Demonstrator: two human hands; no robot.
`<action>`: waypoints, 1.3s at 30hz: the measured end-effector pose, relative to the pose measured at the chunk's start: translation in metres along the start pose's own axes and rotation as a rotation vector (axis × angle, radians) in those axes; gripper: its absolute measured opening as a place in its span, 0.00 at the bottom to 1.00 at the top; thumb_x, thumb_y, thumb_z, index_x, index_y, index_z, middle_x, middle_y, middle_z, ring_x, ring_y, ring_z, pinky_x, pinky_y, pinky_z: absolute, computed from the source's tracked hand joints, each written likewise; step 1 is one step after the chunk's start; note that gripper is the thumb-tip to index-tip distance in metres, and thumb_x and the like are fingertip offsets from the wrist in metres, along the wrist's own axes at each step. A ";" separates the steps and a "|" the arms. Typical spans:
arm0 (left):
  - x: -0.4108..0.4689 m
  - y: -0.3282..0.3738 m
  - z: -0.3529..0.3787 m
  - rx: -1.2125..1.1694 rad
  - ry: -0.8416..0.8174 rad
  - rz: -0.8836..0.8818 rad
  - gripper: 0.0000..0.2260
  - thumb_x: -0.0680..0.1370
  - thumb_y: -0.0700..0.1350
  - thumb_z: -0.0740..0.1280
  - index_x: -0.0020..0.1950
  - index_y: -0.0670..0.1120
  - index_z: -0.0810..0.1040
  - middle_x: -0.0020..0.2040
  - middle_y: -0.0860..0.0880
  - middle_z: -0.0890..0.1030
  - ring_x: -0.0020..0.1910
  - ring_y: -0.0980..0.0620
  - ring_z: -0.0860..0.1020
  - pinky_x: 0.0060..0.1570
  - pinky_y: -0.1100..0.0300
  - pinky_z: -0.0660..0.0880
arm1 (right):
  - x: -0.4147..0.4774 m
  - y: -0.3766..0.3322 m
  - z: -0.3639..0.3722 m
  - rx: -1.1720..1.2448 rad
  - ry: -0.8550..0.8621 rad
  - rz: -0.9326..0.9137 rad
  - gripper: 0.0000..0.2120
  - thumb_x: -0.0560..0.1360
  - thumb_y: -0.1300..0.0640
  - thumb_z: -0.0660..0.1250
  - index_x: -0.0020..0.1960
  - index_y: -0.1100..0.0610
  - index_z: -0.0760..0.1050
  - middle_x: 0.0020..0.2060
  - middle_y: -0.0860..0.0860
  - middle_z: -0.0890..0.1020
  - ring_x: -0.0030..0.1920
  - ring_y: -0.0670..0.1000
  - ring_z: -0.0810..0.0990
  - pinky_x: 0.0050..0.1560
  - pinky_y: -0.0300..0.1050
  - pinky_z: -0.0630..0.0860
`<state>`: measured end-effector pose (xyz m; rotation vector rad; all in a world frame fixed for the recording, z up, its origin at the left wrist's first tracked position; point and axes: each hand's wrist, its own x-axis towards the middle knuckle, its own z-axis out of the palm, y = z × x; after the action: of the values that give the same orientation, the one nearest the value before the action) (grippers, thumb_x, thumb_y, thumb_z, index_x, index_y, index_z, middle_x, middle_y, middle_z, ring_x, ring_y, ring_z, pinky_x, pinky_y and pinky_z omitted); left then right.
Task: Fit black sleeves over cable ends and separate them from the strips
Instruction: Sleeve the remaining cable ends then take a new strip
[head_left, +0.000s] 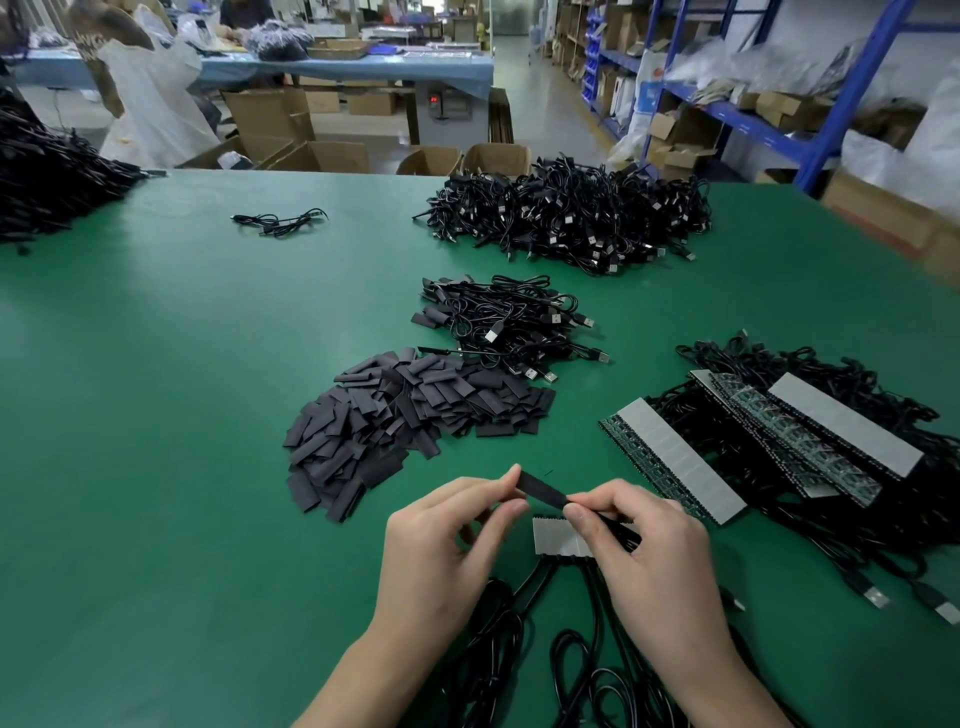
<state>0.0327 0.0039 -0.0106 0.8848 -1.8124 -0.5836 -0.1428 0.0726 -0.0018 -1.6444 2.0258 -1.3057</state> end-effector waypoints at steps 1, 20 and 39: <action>0.000 0.000 0.000 0.006 -0.001 0.000 0.12 0.78 0.49 0.71 0.59 0.47 0.87 0.47 0.59 0.86 0.39 0.63 0.82 0.41 0.70 0.76 | 0.000 0.001 0.000 0.003 -0.009 0.009 0.03 0.75 0.47 0.71 0.43 0.42 0.81 0.41 0.36 0.82 0.46 0.41 0.76 0.46 0.42 0.72; 0.005 0.004 -0.005 -0.413 -0.040 -0.377 0.06 0.74 0.50 0.77 0.50 0.55 0.88 0.39 0.50 0.87 0.37 0.54 0.85 0.40 0.64 0.79 | 0.003 0.001 0.001 0.029 -0.023 -0.044 0.10 0.73 0.38 0.66 0.44 0.40 0.82 0.40 0.37 0.82 0.47 0.43 0.79 0.45 0.44 0.76; 0.016 -0.010 -0.014 -0.777 0.118 -0.660 0.11 0.75 0.49 0.75 0.56 0.50 0.86 0.46 0.43 0.87 0.47 0.49 0.86 0.49 0.62 0.81 | 0.013 0.006 -0.010 -0.120 -0.176 -0.041 0.11 0.75 0.55 0.75 0.52 0.40 0.81 0.44 0.34 0.81 0.51 0.39 0.79 0.51 0.35 0.75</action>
<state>0.0451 -0.0150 -0.0027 0.9136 -0.9977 -1.4879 -0.1579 0.0663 0.0044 -1.7923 2.0104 -1.0284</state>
